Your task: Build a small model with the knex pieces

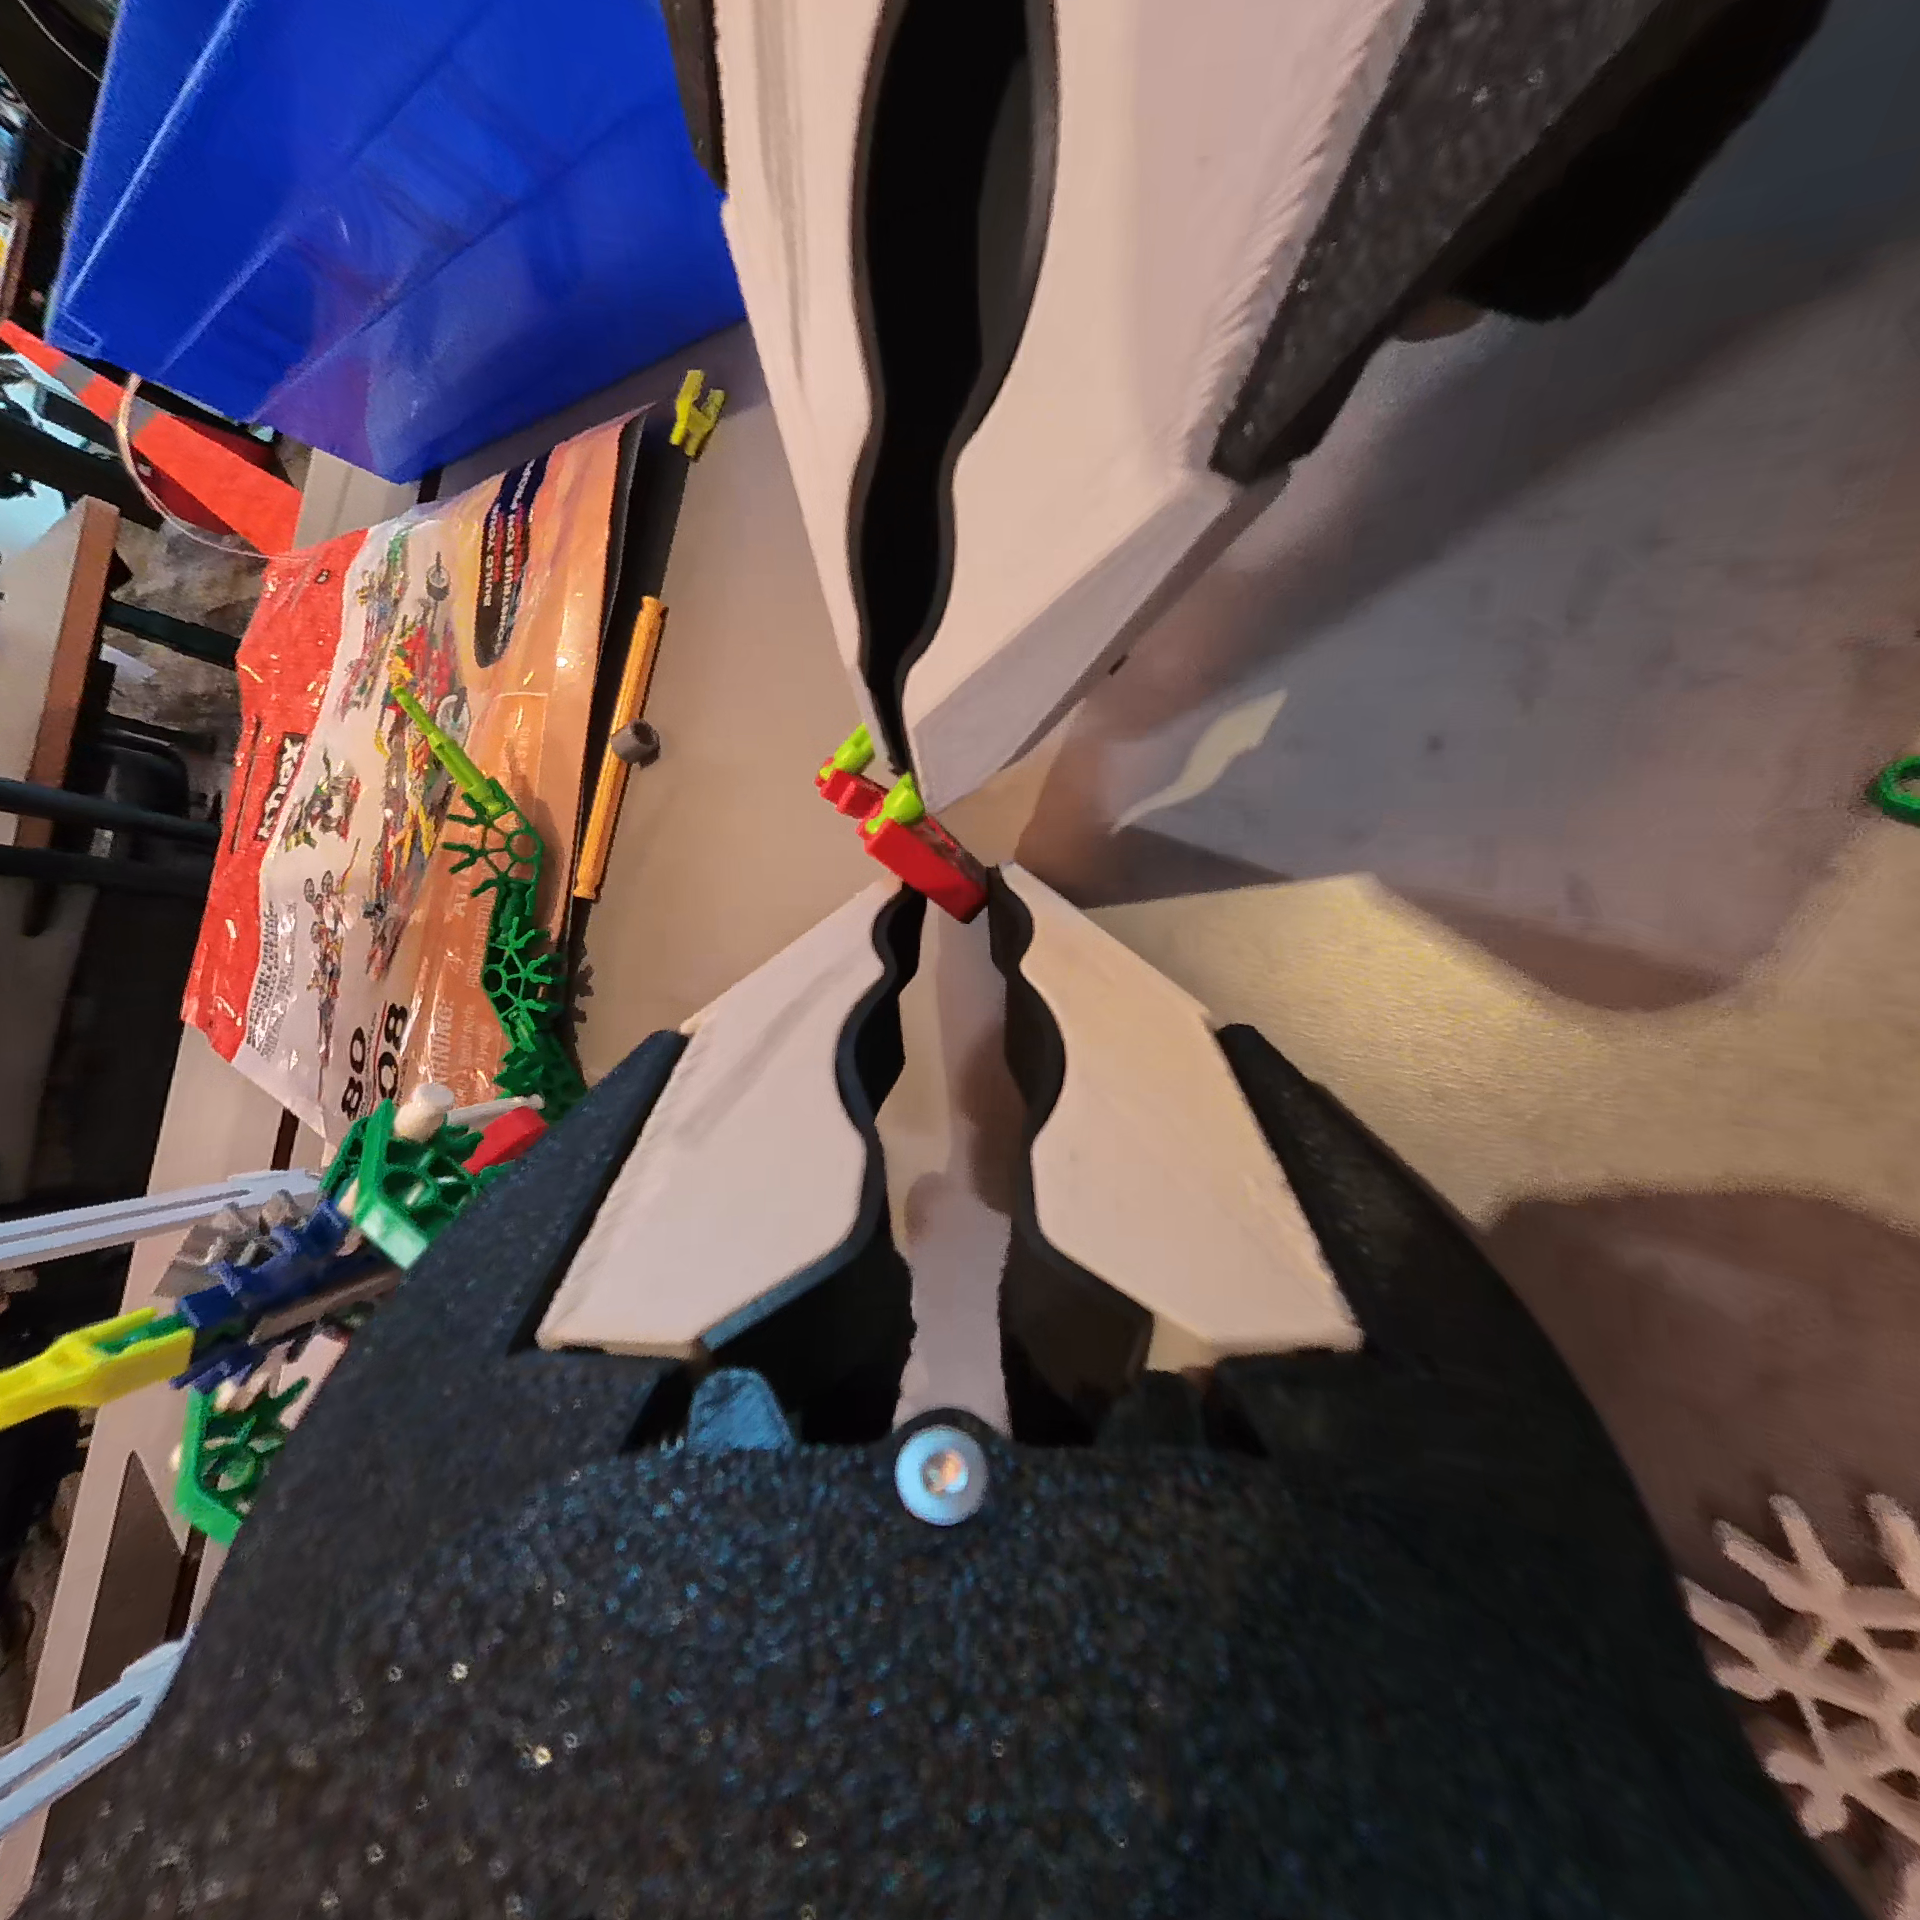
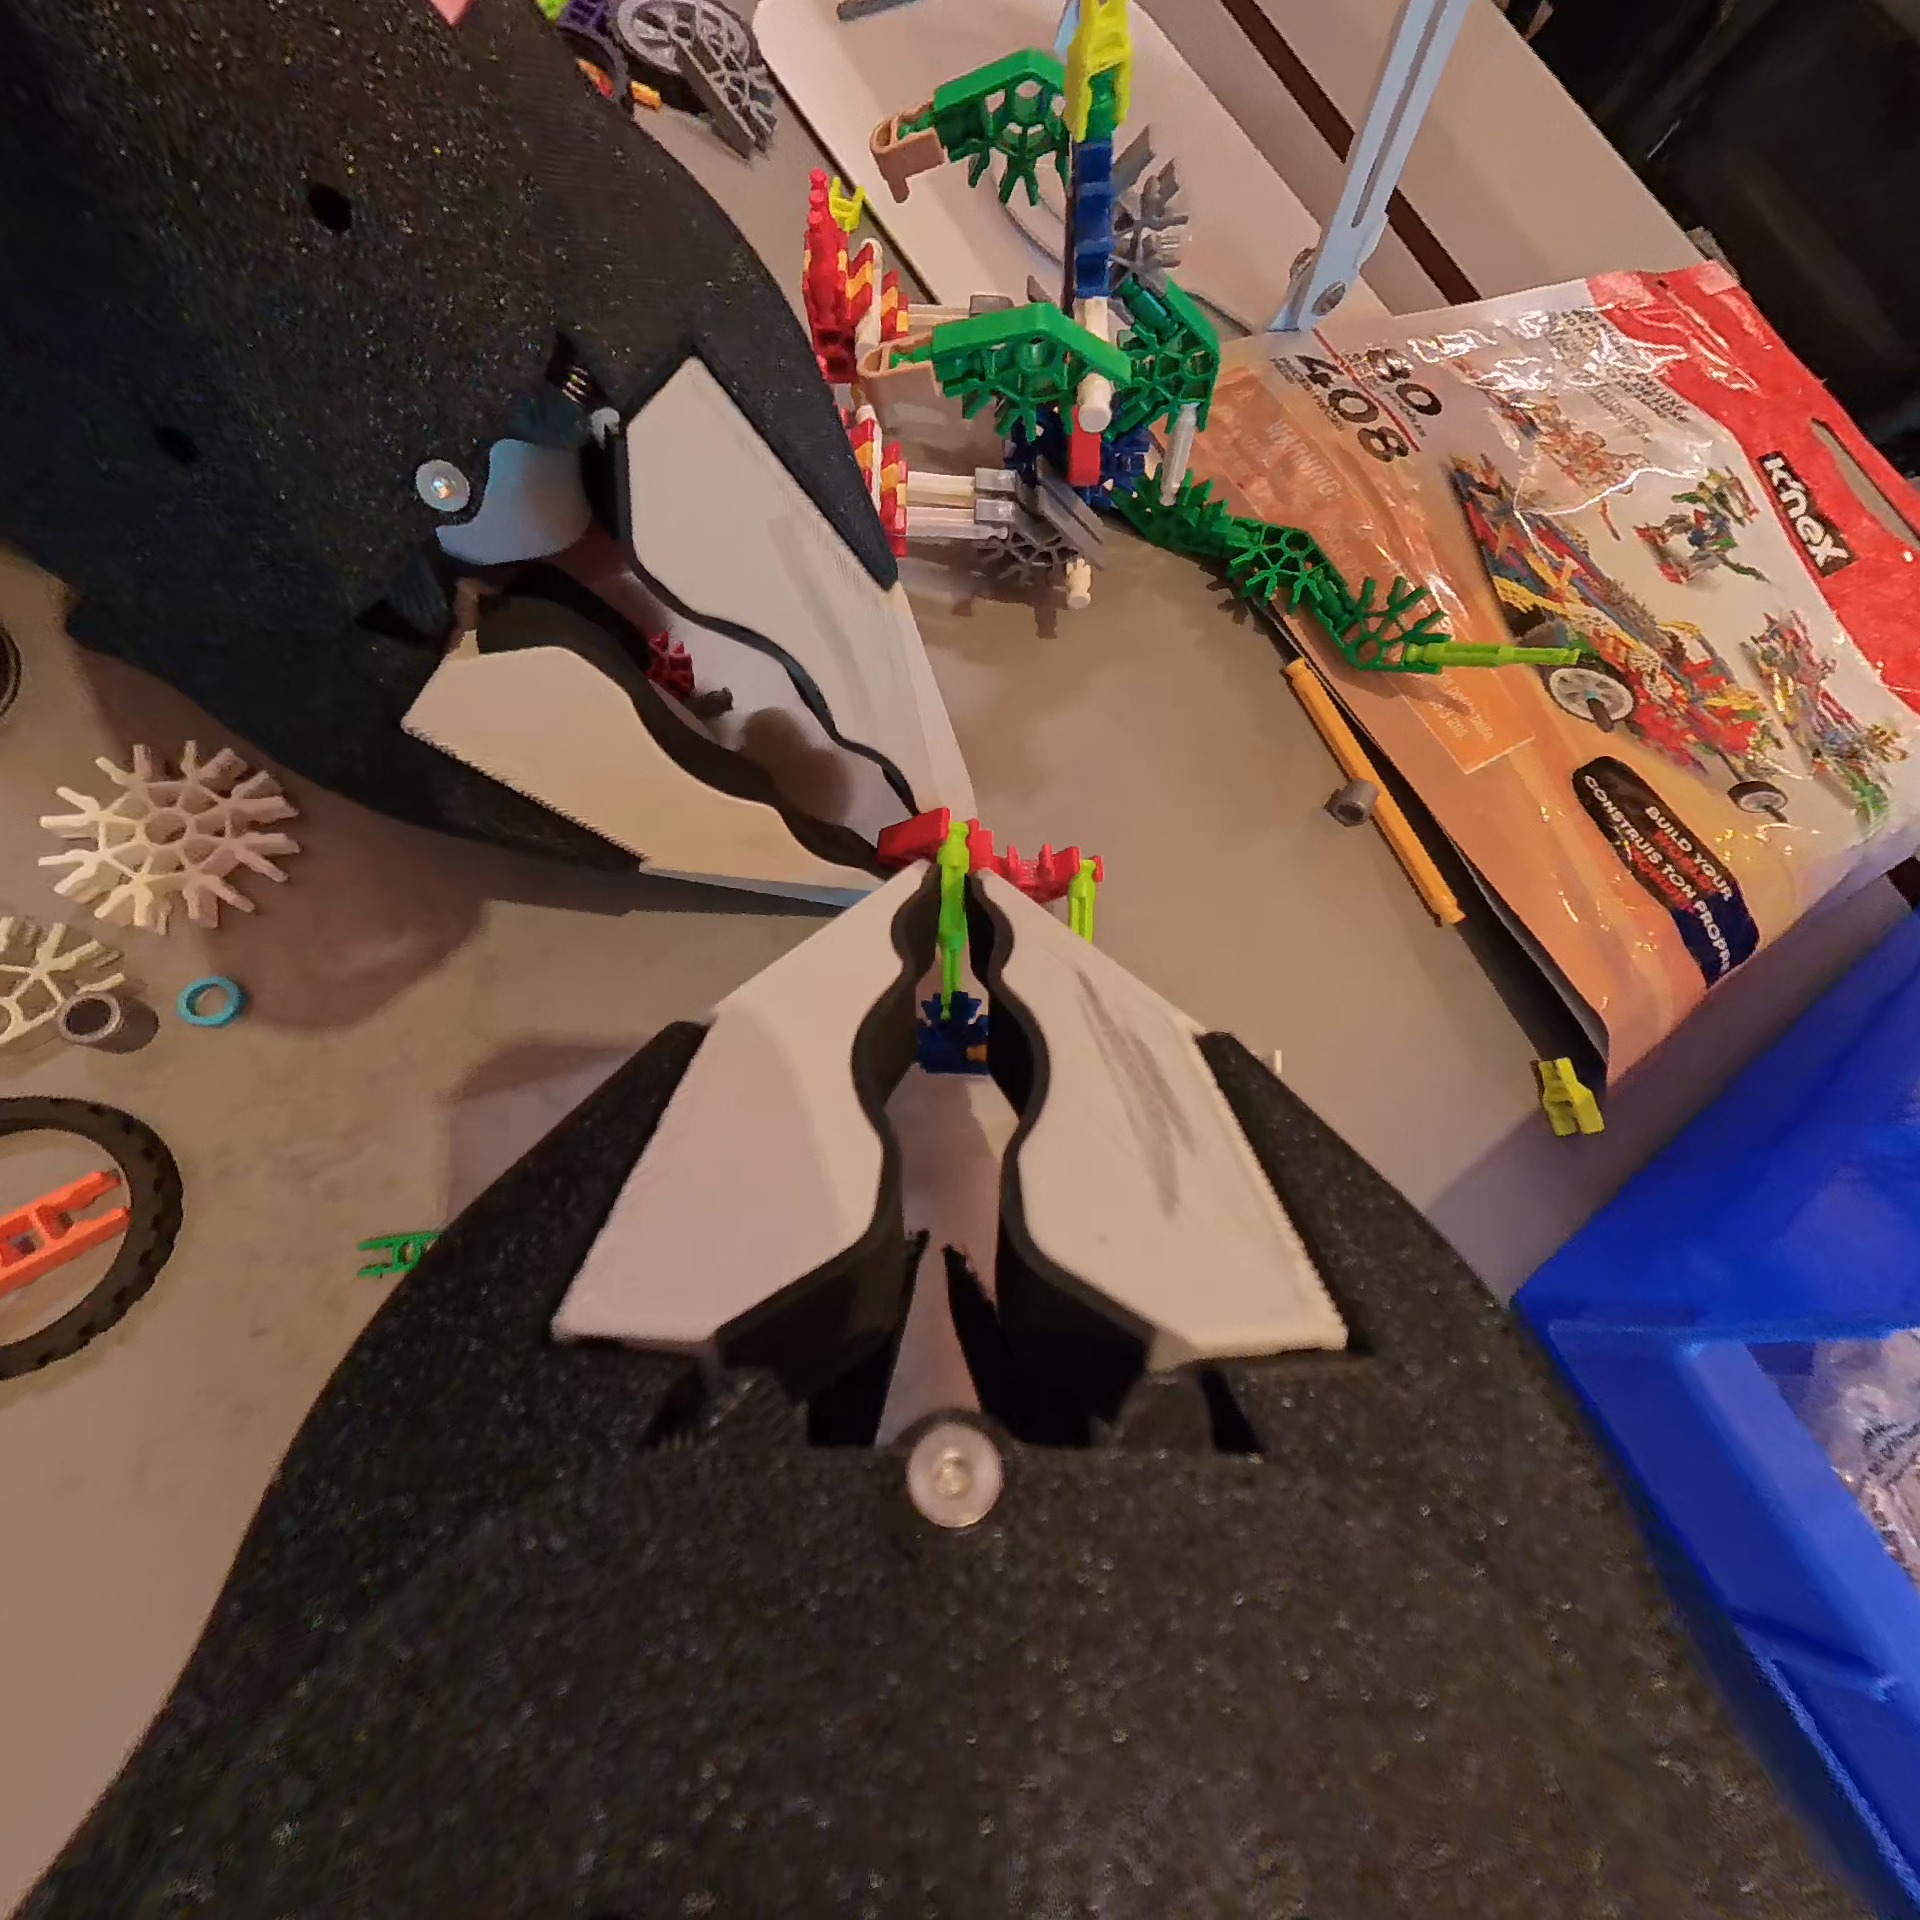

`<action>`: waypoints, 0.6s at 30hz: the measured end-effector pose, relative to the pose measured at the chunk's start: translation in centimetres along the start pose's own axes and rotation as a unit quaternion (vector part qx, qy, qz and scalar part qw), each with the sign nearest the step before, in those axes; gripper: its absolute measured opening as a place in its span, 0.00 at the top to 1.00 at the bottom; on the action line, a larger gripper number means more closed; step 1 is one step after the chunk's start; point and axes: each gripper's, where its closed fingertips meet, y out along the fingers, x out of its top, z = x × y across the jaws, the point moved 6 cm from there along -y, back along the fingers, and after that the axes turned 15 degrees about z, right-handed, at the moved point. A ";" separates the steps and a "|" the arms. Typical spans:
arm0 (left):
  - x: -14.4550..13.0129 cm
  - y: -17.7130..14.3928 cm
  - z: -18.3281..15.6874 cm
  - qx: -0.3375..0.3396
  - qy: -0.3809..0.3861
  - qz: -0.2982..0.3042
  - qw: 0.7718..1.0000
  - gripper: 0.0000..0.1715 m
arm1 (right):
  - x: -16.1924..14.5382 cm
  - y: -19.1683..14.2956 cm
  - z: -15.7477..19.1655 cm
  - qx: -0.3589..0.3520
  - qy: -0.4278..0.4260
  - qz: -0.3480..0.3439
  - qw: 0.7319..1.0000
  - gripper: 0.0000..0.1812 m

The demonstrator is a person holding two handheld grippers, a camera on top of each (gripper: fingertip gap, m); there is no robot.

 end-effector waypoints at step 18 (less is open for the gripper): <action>-0.1 0.1 0.4 0.076 0.050 0.018 0.996 0.96 | 0.1 0.1 -0.6 0.015 0.057 -0.008 0.998 0.98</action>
